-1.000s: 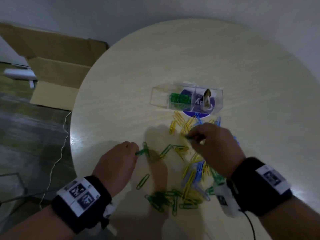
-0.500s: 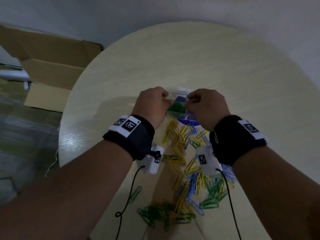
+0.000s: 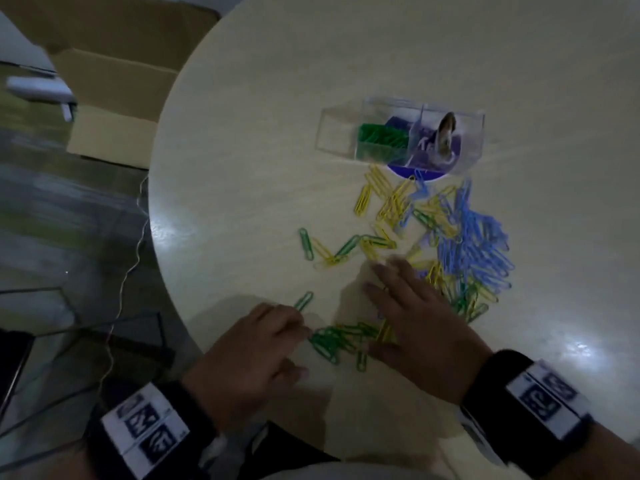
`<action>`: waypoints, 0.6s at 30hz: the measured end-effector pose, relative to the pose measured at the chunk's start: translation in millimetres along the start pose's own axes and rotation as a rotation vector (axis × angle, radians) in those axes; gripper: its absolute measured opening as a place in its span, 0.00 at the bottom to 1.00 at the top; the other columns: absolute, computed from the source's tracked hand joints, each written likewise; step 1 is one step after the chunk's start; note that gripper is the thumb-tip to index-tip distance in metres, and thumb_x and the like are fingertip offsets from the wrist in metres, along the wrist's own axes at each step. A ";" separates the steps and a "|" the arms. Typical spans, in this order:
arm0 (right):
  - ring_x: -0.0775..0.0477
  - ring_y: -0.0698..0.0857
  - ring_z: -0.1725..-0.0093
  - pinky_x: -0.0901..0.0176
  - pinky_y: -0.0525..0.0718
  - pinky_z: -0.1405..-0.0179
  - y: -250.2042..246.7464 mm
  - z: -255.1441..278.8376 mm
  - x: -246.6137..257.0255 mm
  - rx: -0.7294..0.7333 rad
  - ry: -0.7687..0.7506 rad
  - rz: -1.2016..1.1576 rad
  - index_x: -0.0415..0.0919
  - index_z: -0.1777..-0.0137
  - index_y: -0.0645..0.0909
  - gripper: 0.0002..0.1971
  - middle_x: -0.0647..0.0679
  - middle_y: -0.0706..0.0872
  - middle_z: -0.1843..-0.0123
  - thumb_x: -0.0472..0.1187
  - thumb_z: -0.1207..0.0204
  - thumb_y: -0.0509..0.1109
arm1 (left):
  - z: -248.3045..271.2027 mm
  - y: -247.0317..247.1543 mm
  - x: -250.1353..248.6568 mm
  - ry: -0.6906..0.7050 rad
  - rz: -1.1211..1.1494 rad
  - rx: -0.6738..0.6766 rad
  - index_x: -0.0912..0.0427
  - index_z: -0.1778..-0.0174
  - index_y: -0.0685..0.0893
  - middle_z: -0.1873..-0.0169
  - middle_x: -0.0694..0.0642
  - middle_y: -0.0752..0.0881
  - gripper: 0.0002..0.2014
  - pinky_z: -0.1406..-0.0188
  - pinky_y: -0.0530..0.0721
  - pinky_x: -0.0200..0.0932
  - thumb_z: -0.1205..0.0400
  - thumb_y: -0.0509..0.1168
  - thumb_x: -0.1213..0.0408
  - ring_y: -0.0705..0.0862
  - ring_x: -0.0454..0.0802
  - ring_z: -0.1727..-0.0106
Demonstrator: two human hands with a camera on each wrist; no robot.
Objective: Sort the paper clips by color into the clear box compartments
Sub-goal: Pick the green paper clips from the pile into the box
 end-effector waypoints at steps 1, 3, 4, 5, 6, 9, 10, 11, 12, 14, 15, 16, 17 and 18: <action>0.40 0.45 0.15 0.42 0.56 0.19 2.8 -4.8 1.2 -0.011 -0.007 0.026 0.49 0.20 0.61 0.41 0.47 0.54 0.14 0.71 0.29 0.54 | 2.5 2.4 -0.4 0.008 -0.027 -0.023 0.51 0.34 0.81 0.37 0.48 0.79 0.24 0.41 0.77 0.47 0.21 0.64 0.43 0.76 0.50 0.39; 0.39 0.44 0.15 0.39 0.57 0.19 -0.8 -20.1 0.6 -0.045 -0.002 0.048 0.49 0.20 0.61 0.42 0.47 0.53 0.14 0.73 0.30 0.52 | 1.0 -1.0 1.0 -0.001 -0.090 -0.116 0.54 0.34 0.80 0.36 0.50 0.79 0.24 0.39 0.76 0.48 0.22 0.65 0.46 0.77 0.53 0.38; 0.38 0.45 0.15 0.38 0.57 0.19 -4.4 -27.9 -2.3 -0.054 0.020 0.053 0.49 0.20 0.62 0.42 0.47 0.54 0.14 0.73 0.30 0.51 | -1.7 -4.0 3.7 -0.026 -0.120 -0.150 0.54 0.33 0.80 0.36 0.51 0.80 0.24 0.39 0.77 0.49 0.22 0.65 0.47 0.77 0.54 0.37; 0.37 0.47 0.15 0.37 0.58 0.20 -9.2 -33.4 -6.8 -0.070 0.050 0.058 0.48 0.21 0.64 0.42 0.46 0.56 0.15 0.72 0.30 0.50 | -5.3 -7.5 6.5 -0.056 -0.141 -0.175 0.55 0.32 0.80 0.35 0.51 0.80 0.24 0.40 0.78 0.52 0.22 0.65 0.47 0.76 0.55 0.37; 0.35 0.52 0.16 0.36 0.59 0.20 -15.6 -35.2 -10.4 -0.109 0.075 0.058 0.47 0.22 0.67 0.40 0.46 0.60 0.16 0.71 0.29 0.52 | -8.9 -10.9 8.8 -0.082 -0.152 -0.201 0.55 0.32 0.79 0.35 0.52 0.80 0.24 0.41 0.79 0.53 0.22 0.65 0.48 0.76 0.56 0.36; 0.32 0.73 0.28 0.40 0.72 0.28 -34.9 -16.9 -12.6 -0.342 0.085 -0.001 0.48 0.35 0.81 0.23 0.44 0.80 0.30 0.55 0.28 0.69 | -12.5 -21.2 4.2 -0.076 -0.126 -0.350 0.55 0.35 0.83 0.40 0.53 0.82 0.18 0.45 0.79 0.54 0.20 0.67 0.56 0.77 0.56 0.40; 0.36 0.78 0.36 0.44 0.74 0.34 -36.8 -4.5 -10.5 -0.415 0.077 -0.029 0.49 0.40 0.83 0.17 0.45 0.84 0.37 0.49 0.28 0.71 | -10.9 -21.8 -2.0 -0.046 -0.112 -0.399 0.55 0.38 0.84 0.43 0.53 0.83 0.15 0.47 0.79 0.53 0.20 0.69 0.59 0.77 0.56 0.43; 0.38 0.81 0.42 0.47 0.74 0.38 -34.6 9.2 -6.6 -0.455 0.060 -0.057 0.50 0.44 0.85 0.12 0.48 0.86 0.44 0.46 0.28 0.70 | -8.6 -19.6 -8.3 0.000 -0.099 -0.427 0.54 0.40 0.86 0.46 0.52 0.84 0.13 0.49 0.79 0.52 0.20 0.70 0.62 0.78 0.56 0.45; 0.40 0.82 0.46 0.49 0.75 0.41 -28.4 21.5 -1.5 -0.459 0.040 -0.083 0.51 0.47 0.85 0.10 0.50 0.86 0.48 0.45 0.27 0.69 | -6.0 -13.5 -15.1 0.054 -0.092 -0.425 0.54 0.42 0.87 0.47 0.52 0.85 0.11 0.50 0.79 0.52 0.20 0.69 0.63 0.79 0.56 0.47; 0.41 0.83 0.46 0.49 0.77 0.42 -8.0 42.6 7.1 -0.414 0.003 -0.108 0.51 0.45 0.86 0.12 0.51 0.87 0.46 0.46 0.26 0.67 | -0.3 5.6 -26.1 0.155 -0.101 -0.344 0.53 0.43 0.86 0.45 0.51 0.85 0.10 0.51 0.81 0.53 0.18 0.67 0.63 0.80 0.55 0.47; 0.42 0.82 0.43 0.48 0.78 0.41 2.9 49.8 7.9 -0.381 -0.005 -0.090 0.50 0.41 0.85 0.15 0.52 0.87 0.42 0.48 0.27 0.67 | 2.2 15.0 -28.0 0.181 -0.115 -0.301 0.53 0.42 0.86 0.43 0.50 0.85 0.10 0.51 0.82 0.53 0.18 0.66 0.62 0.80 0.55 0.46; 0.42 0.81 0.39 0.46 0.79 0.39 12.4 54.7 7.6 -0.339 0.002 -0.052 0.49 0.36 0.83 0.19 0.52 0.84 0.36 0.49 0.27 0.68 | 4.1 21.8 -27.5 0.182 -0.129 -0.268 0.53 0.41 0.86 0.42 0.49 0.85 0.11 0.51 0.82 0.52 0.19 0.66 0.62 0.80 0.55 0.46; 0.42 0.79 0.34 0.45 0.78 0.36 19.1 57.4 4.4 -0.296 0.022 -0.002 0.49 0.32 0.79 0.24 0.53 0.81 0.31 0.52 0.29 0.68 | 5.4 24.1 -26.0 0.160 -0.140 -0.250 0.52 0.40 0.86 0.41 0.48 0.84 0.12 0.50 0.82 0.52 0.19 0.66 0.61 0.80 0.55 0.45; 0.41 0.76 0.30 0.45 0.77 0.33 21.7 57.1 -1.5 -0.263 0.049 0.049 0.48 0.28 0.76 0.28 0.53 0.77 0.26 0.54 0.29 0.67 | 6.1 22.6 -23.6 0.124 -0.150 -0.253 0.52 0.40 0.86 0.40 0.47 0.84 0.12 0.49 0.82 0.52 0.19 0.66 0.60 0.80 0.54 0.44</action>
Point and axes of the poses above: each hand's wrist, its own z-axis away from the middle knuckle, its own y-axis out of the palm, x = y × z, the point moved 5 cm from there along -z, towards the middle knuckle
